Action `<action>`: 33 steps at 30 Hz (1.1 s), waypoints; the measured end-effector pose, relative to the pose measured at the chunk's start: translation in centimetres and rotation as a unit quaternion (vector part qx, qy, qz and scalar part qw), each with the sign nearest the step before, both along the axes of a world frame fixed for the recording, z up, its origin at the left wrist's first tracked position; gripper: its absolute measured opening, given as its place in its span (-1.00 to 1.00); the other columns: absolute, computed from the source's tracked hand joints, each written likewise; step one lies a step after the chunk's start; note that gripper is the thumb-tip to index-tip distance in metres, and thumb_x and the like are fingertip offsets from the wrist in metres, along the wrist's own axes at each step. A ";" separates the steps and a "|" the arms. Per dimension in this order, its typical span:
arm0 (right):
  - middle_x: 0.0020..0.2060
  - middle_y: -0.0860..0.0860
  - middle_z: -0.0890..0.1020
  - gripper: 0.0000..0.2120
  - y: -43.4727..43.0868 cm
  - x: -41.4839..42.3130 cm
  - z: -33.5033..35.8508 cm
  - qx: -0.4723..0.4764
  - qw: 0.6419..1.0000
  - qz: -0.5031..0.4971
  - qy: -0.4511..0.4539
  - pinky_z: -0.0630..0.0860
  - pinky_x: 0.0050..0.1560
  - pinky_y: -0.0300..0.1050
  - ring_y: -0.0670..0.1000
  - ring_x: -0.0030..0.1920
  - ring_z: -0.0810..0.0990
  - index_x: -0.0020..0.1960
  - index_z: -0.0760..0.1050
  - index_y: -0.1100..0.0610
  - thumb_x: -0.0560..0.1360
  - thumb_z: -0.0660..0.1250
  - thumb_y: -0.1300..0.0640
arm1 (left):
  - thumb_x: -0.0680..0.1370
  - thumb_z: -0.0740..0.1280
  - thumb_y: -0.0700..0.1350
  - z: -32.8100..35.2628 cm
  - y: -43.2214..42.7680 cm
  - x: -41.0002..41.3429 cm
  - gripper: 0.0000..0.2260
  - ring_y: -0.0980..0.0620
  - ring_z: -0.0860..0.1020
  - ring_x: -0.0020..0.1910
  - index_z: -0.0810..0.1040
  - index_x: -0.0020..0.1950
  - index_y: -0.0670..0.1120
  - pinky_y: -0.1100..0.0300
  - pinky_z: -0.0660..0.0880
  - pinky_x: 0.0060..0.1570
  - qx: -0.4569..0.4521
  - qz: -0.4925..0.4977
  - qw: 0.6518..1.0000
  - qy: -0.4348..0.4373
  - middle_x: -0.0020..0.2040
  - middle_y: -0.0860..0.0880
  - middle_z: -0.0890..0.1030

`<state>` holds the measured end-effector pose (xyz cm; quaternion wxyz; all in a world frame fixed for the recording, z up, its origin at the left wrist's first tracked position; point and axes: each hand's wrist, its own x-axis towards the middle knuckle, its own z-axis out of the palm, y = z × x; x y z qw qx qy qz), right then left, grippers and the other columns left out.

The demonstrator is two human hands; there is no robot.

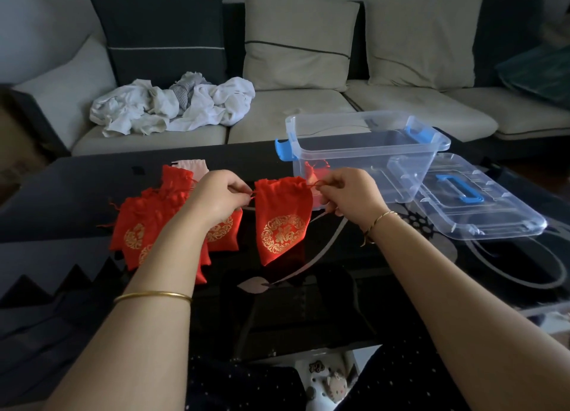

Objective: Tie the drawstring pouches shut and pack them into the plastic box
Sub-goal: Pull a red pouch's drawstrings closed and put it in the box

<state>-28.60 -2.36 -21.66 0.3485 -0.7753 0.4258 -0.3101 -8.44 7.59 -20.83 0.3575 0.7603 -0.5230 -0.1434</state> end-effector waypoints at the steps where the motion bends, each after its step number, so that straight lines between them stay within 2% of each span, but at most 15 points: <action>1: -0.34 0.01 0.60 -0.88 0.0 0.0 -0.1 -0.010 1.000 -0.012 0.005 0.47 -0.41 -0.39 -0.10 -0.41 0.56 -0.07 0.56 0.13 0.52 0.26 0.27 | 0.48 0.38 -0.25 0.0 0.1 0.2 -0.82 0.10 0.55 -0.24 0.58 -0.21 0.04 0.21 0.44 -0.18 -0.007 0.009 1.000 -0.006 -0.26 0.06 0.59; 4: -0.25 0.10 0.65 -0.80 -0.1 0.1 -0.2 -0.024 0.999 -0.045 0.017 0.60 -0.29 -0.20 0.01 -0.34 0.64 0.12 0.51 0.18 0.50 0.29 0.30 | 0.50 0.36 -0.24 -0.1 0.1 0.5 -0.89 0.19 0.49 -0.27 0.66 -0.09 -0.07 0.31 0.36 -0.26 -0.034 0.039 0.999 -0.008 -0.29 0.14 0.53; 7: -0.26 0.17 0.66 -0.95 -0.2 0.2 0.0 -0.018 0.998 -0.061 0.029 0.64 -0.26 -0.07 0.10 -0.30 0.67 -0.07 0.53 0.22 0.48 0.31 0.31 | 0.51 0.35 -0.25 -0.1 0.1 0.6 -0.89 0.22 0.47 -0.28 0.67 -0.05 -0.13 0.35 0.35 -0.25 -0.060 0.066 0.996 -0.003 -0.26 0.11 0.53; 9: -0.29 0.19 0.66 -0.87 -0.3 0.1 0.1 -0.032 0.996 -0.068 0.041 0.65 -0.26 -0.03 0.11 -0.32 0.67 -0.23 0.51 0.20 0.49 0.31 0.29 | 0.51 0.34 -0.26 -0.1 0.2 0.7 -0.88 0.16 0.49 -0.22 0.66 -0.03 -0.15 0.28 0.42 -0.12 -0.074 0.079 0.994 0.006 -0.19 0.03 0.57; 14: -0.33 0.13 0.64 -0.84 -0.5 -0.4 0.3 -0.100 0.989 -0.093 0.063 0.60 -0.13 0.13 0.14 -0.30 0.63 -0.21 0.54 0.22 0.50 0.28 0.16 | 0.49 0.38 -0.27 0.2 0.5 0.7 -0.91 0.07 0.54 -0.15 0.65 -0.04 -0.20 0.26 0.41 -0.14 -0.137 0.121 0.983 0.017 -0.22 0.01 0.55; 16: -0.30 0.13 0.63 -0.80 -0.4 -0.5 0.5 -0.088 0.991 -0.086 0.051 0.59 -0.15 0.10 0.12 -0.27 0.61 -0.21 0.53 0.25 0.51 0.25 0.17 | 0.48 0.39 -0.25 0.3 0.6 0.7 -0.93 0.11 0.53 -0.24 0.65 -0.08 -0.20 0.33 0.37 -0.23 -0.147 0.142 0.979 -0.005 -0.22 -0.01 0.57; 18: -0.32 0.09 0.59 -0.79 -0.1 -0.5 0.7 0.035 0.997 -0.059 -0.044 0.58 -0.31 -0.11 0.00 -0.36 0.56 -0.22 0.51 0.22 0.54 0.23 0.18 | 0.48 0.38 -0.24 0.3 0.8 0.5 -0.93 0.14 0.52 -0.22 0.65 -0.11 -0.22 0.34 0.35 -0.25 -0.153 0.154 0.975 -0.036 -0.16 -0.03 0.60; 19: -0.35 0.05 0.57 -0.79 0.1 -0.5 0.9 0.152 0.979 -0.042 -0.129 0.54 -0.39 -0.20 -0.05 -0.40 0.52 -0.23 0.49 0.18 0.56 0.22 0.17 | 0.49 0.38 -0.23 0.4 0.9 0.4 -0.92 0.11 0.55 -0.13 0.65 -0.11 -0.23 0.32 0.36 -0.16 -0.159 0.156 0.974 -0.044 -0.10 -0.05 0.62; 21: -0.42 0.01 0.52 -0.75 0.2 -0.5 1.3 0.367 0.886 -0.019 -0.283 0.46 -0.44 -0.25 -0.08 -0.44 0.46 -0.24 0.46 0.14 0.59 0.19 0.13 | 0.51 0.37 -0.21 0.4 0.9 0.4 -0.88 0.01 0.57 0.01 0.64 -0.11 -0.26 0.27 0.36 -0.04 -0.164 0.154 0.973 -0.055 -0.02 -0.10 0.64; 23: -0.47 -0.01 0.47 -0.70 0.2 -0.6 1.3 0.470 0.815 -0.011 -0.338 0.39 -0.42 -0.27 -0.09 -0.44 0.40 -0.27 0.44 0.13 0.60 0.15 0.09 | 0.54 0.33 -0.16 0.3 0.8 0.3 -0.81 -0.04 0.56 -0.13 0.60 -0.19 -0.26 0.22 0.37 -0.13 -0.147 0.146 0.976 -0.075 -0.11 -0.14 0.64; 25: -0.54 -0.03 0.44 -0.66 0.0 -0.5 1.3 0.514 0.778 -0.008 -0.363 0.33 -0.40 -0.30 -0.11 -0.47 0.34 -0.31 0.40 0.12 0.60 0.13 0.06 | 0.58 0.25 -0.11 0.3 0.7 0.3 -0.72 0.00 0.46 -0.37 0.54 -0.28 -0.21 0.17 0.32 -0.31 -0.110 0.133 0.982 -0.078 -0.32 -0.10 0.57; 27: -0.60 -0.04 0.38 -0.65 -0.3 -0.4 1.2 0.533 0.734 -0.024 -0.420 0.25 -0.40 -0.33 -0.13 -0.50 0.28 -0.34 0.33 0.12 0.61 0.11 0.09 | 0.61 0.19 -0.07 0.3 0.3 0.6 -0.66 0.02 0.38 -0.46 0.51 -0.32 -0.14 0.16 0.34 -0.33 -0.084 0.157 0.984 0.015 -0.42 -0.04 0.45; 28: -0.61 -0.04 0.35 -0.65 -0.6 -0.5 1.2 0.537 0.706 -0.042 -0.460 0.23 -0.42 -0.34 -0.14 -0.52 0.26 -0.35 0.30 0.12 0.61 0.10 0.12 | 0.62 0.19 -0.05 0.4 0.1 0.8 -0.66 0.04 0.36 -0.48 0.48 -0.33 -0.11 0.16 0.35 -0.36 -0.084 0.187 0.971 0.121 -0.42 -0.02 0.42; 31: -0.56 -0.05 0.32 -0.67 -1.2 -0.8 0.9 0.524 0.656 -0.105 -0.533 0.18 -0.45 -0.35 -0.15 -0.50 0.22 -0.33 0.27 0.13 0.62 0.08 0.16 | 0.61 0.22 -0.01 1.1 0.1 0.9 -0.69 0.16 0.26 -0.61 0.43 -0.32 -0.06 0.35 0.28 -0.58 -0.097 0.246 0.851 0.453 -0.46 0.05 0.37; 33: -0.47 -0.05 0.32 -0.68 -1.3 -0.5 0.7 0.499 0.676 -0.122 -0.529 0.19 -0.44 -0.35 -0.14 -0.48 0.23 -0.32 0.29 0.13 0.61 0.09 0.18 | 0.62 0.20 -0.02 1.4 0.2 0.8 -0.70 0.18 0.27 -0.62 0.43 -0.31 -0.04 0.40 0.27 -0.60 -0.118 0.237 0.797 0.542 -0.52 0.08 0.39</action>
